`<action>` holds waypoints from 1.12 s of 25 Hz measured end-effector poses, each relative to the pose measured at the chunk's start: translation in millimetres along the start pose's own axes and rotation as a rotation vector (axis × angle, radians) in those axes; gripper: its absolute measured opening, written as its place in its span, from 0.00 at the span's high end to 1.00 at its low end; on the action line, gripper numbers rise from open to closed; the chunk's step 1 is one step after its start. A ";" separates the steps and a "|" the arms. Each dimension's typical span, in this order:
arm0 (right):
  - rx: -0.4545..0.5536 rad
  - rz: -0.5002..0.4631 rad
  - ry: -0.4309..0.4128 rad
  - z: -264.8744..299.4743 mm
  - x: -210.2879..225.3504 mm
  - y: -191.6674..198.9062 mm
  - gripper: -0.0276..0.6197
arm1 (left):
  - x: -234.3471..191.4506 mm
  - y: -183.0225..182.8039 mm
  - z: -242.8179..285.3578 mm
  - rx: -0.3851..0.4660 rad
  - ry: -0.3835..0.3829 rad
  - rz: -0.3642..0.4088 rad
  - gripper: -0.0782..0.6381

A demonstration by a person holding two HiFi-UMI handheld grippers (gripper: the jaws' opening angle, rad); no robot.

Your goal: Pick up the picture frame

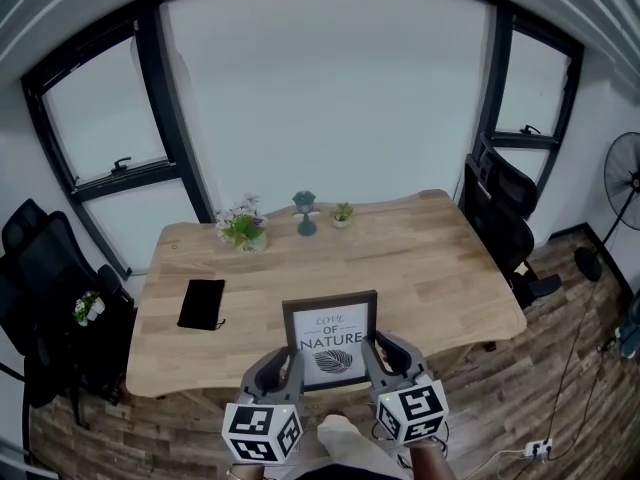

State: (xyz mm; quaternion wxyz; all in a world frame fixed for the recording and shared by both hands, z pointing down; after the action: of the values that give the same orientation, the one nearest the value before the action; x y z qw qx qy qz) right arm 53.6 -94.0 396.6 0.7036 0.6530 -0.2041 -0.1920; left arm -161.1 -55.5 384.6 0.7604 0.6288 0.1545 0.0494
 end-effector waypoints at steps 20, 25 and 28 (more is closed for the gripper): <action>0.094 -0.024 0.002 -61.5 -36.4 -22.2 0.84 | 21.1 -10.2 -67.1 0.081 0.028 0.010 0.80; 0.105 -0.057 -0.011 -74.0 -44.8 -29.7 0.84 | 29.6 -18.7 -85.2 0.076 -0.001 -0.004 0.80; 0.114 -0.062 -0.016 -78.9 -46.9 -31.9 0.84 | 30.5 -15.6 -90.6 0.080 0.007 -0.016 0.80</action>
State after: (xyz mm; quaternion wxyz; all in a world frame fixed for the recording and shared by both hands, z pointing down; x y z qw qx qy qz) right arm 56.3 -4.8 358.0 0.6574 0.6964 -0.2001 -0.2069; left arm -160.9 34.9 349.6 0.7345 0.6573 0.1639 0.0393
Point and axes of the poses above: the fingertips, and each gripper's own axes: z forward along the fingers, x to its right, y out of its underside, the point moved 10 cm from there along -z, backward along the fingers, and after that the axes turned 3 degrees about x, right-handed, at the moved point
